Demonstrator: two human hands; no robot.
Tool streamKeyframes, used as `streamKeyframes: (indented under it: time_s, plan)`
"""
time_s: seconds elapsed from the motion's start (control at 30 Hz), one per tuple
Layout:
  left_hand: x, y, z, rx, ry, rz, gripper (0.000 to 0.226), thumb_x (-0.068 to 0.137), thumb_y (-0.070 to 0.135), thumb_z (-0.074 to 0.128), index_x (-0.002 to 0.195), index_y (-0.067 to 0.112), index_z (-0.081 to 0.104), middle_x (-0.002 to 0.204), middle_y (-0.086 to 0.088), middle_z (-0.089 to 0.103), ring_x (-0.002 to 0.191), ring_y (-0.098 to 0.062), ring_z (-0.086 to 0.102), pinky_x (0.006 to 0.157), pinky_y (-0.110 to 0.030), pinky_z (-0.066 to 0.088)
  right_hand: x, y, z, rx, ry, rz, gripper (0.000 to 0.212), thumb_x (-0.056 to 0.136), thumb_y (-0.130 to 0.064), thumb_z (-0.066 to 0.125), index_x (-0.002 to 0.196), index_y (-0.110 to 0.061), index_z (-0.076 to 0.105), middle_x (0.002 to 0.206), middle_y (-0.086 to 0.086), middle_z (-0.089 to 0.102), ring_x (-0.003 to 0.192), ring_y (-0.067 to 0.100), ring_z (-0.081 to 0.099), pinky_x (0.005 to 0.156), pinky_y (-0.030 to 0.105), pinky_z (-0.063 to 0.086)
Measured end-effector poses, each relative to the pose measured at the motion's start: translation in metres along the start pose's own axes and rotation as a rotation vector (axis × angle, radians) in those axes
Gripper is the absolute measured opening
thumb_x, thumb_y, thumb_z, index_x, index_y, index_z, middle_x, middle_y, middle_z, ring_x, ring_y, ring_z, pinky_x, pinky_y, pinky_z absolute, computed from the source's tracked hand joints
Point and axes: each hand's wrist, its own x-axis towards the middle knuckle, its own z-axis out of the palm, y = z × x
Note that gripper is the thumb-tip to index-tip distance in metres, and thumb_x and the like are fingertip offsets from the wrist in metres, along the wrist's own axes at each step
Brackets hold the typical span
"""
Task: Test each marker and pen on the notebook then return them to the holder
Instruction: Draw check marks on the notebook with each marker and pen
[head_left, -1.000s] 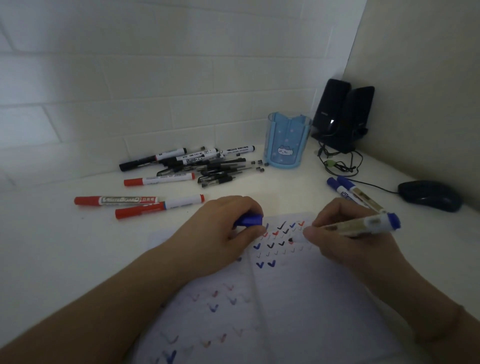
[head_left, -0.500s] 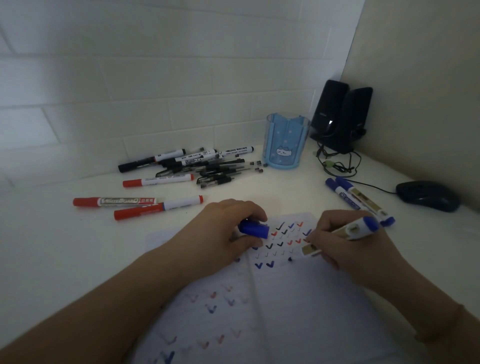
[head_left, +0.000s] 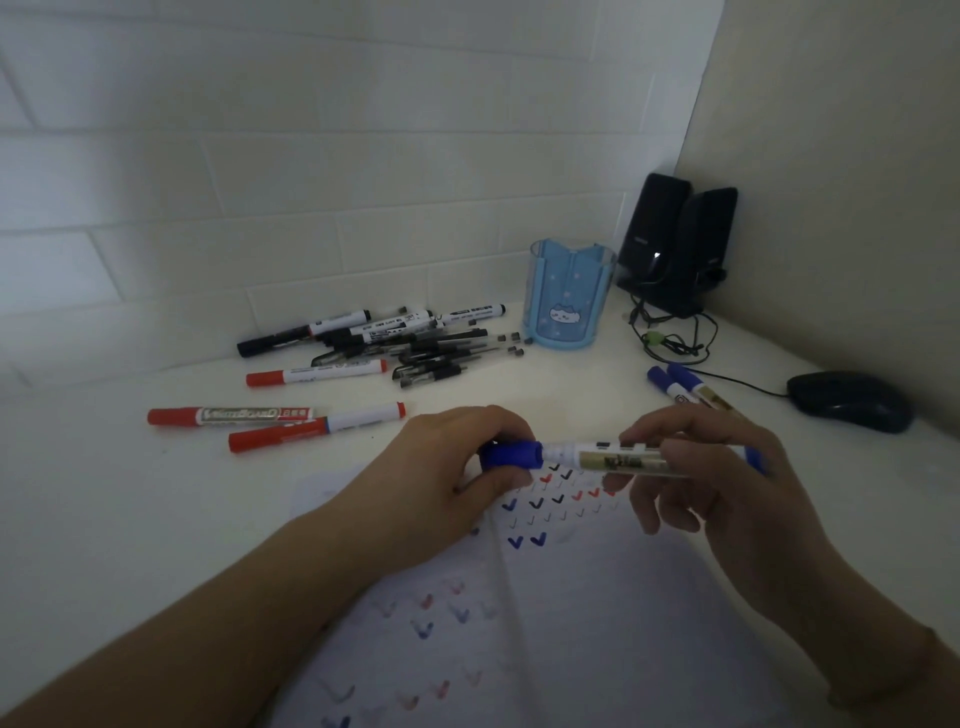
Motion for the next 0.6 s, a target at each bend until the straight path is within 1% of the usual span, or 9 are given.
streamKeyframes:
  time_s: [0.1,0.17,0.2,0.23,0.3,0.33,0.43,0.6]
  plan:
    - [-0.0013,0.0015,0.0012,-0.021,-0.003,0.028,0.019,0.088,0.032,0.062,0.107,0.032,0.058,0.085,0.026,0.054,0.083,0.008,0.05,0.073,-0.003,0.036,-0.0009,0.0001,0.0026,-0.056,-0.012,0.022,0.026,0.068,-0.035,0.058,0.081,-0.015,0.07,0.074,0.016,0.071,0.047,0.028,0.053,0.041,0.021,0.035]
    - [-0.0021,0.0025,0.0008,-0.041,0.006,0.06,0.018,0.09,0.037,0.057,0.107,0.032,0.058,0.085,0.026,0.054,0.08,0.005,0.052,0.07,-0.005,0.037,-0.0005,-0.0006,0.0027,-0.06,-0.023,0.042,0.018,0.074,-0.029,0.06,0.082,-0.017,0.07,0.076,0.017,0.071,0.047,0.03,0.054,0.042,0.023,0.036]
    - [-0.0024,0.0026,0.0003,-0.061,0.024,0.075,0.019,0.091,0.04,0.053,0.107,0.031,0.058,0.086,0.025,0.055,0.079,0.003,0.052,0.069,-0.007,0.038,-0.0004,-0.0014,0.0022,-0.046,-0.036,0.048,0.018,0.077,-0.03,0.06,0.083,-0.017,0.07,0.076,0.016,0.071,0.047,0.03,0.055,0.042,0.023,0.036]
    - [-0.0027,0.0026,-0.0006,-0.091,0.05,0.083,0.021,0.092,0.041,0.049,0.108,0.03,0.058,0.088,0.023,0.057,0.079,0.001,0.053,0.068,-0.009,0.039,-0.0006,-0.0022,0.0013,-0.015,-0.052,0.05,0.024,0.077,-0.037,0.064,0.085,-0.016,0.07,0.076,0.016,0.071,0.047,0.03,0.056,0.042,0.022,0.037]
    - [-0.0028,0.0028,-0.0019,-0.154,0.095,0.082,0.022,0.093,0.041,0.046,0.108,0.031,0.058,0.091,0.018,0.061,0.081,-0.004,0.056,0.07,-0.015,0.044,-0.0001,-0.0042,-0.0004,0.08,-0.063,0.08,0.047,0.066,-0.053,0.072,0.088,-0.011,0.07,0.074,0.017,0.071,0.046,0.028,0.056,0.042,0.021,0.038]
    - [-0.0027,0.0032,-0.0022,-0.172,0.102,0.082,0.021,0.093,0.041,0.045,0.108,0.032,0.057,0.093,0.017,0.061,0.082,-0.006,0.057,0.071,-0.019,0.045,-0.0001,-0.0052,-0.0007,0.102,-0.058,0.097,0.054,0.062,-0.056,0.073,0.088,-0.01,0.071,0.073,0.018,0.07,0.045,0.028,0.056,0.042,0.021,0.038]
    - [-0.0038,0.0047,-0.0012,-0.189,0.094,0.086,0.02,0.092,0.042,0.045,0.108,0.035,0.056,0.093,0.015,0.062,0.082,-0.009,0.058,0.07,-0.024,0.046,0.0002,-0.0065,0.0001,0.059,-0.062,0.09,0.056,0.059,-0.061,0.073,0.088,-0.013,0.071,0.075,0.017,0.071,0.045,0.028,0.057,0.04,0.021,0.039]
    - [-0.0033,0.0039,-0.0027,-0.225,0.082,0.074,0.021,0.092,0.045,0.044,0.107,0.035,0.056,0.091,0.009,0.063,0.078,-0.015,0.058,0.068,-0.028,0.046,-0.0008,-0.0087,-0.0003,0.067,-0.097,0.104,0.053,0.06,-0.06,0.073,0.091,-0.016,0.072,0.079,0.016,0.072,0.046,0.028,0.059,0.041,0.022,0.04]
